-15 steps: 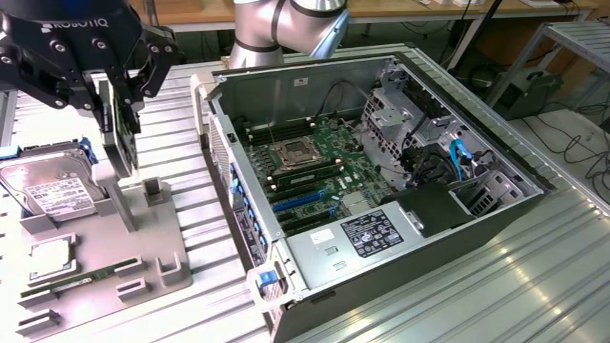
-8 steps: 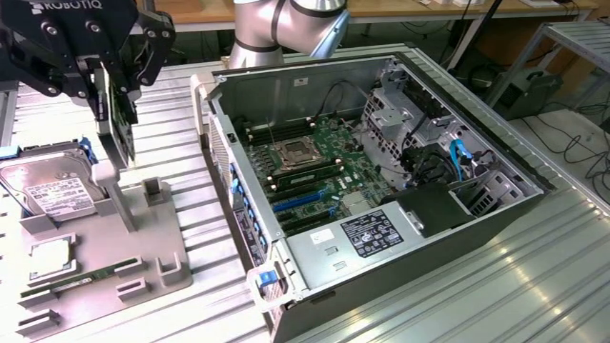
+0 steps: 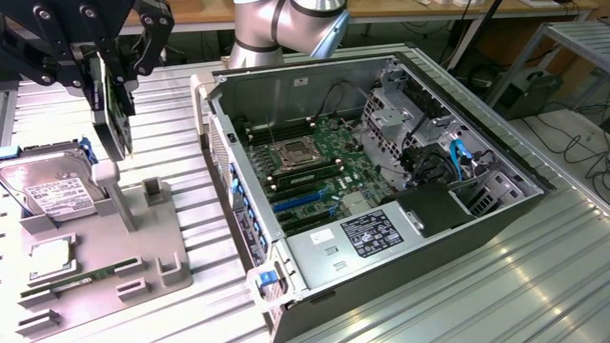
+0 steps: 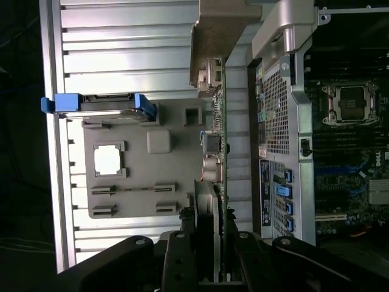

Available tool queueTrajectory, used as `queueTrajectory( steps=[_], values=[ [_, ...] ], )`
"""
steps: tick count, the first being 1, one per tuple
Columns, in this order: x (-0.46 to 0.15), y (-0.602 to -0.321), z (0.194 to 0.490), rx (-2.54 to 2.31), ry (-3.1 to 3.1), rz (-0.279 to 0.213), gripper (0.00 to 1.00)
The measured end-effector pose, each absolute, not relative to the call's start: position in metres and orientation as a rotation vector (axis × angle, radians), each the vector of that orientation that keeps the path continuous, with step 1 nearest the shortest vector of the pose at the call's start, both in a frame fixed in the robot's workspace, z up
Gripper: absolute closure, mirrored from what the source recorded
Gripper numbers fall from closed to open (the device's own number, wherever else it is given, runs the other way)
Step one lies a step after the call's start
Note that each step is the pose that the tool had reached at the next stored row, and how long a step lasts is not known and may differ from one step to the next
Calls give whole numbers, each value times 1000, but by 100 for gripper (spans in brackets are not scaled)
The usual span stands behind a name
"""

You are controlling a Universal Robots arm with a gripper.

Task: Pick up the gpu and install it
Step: 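Pick up the gpu and move the gpu toward the slot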

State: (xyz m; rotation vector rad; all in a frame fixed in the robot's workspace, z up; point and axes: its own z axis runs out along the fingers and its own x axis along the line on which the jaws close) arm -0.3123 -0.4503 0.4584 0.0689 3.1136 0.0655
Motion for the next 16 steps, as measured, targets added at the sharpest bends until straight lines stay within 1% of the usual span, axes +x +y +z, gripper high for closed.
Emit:
queueTrajectory(
  steps=[16],
  values=[
    [-299,-450,458,69,3114,65,72]
  ],
)
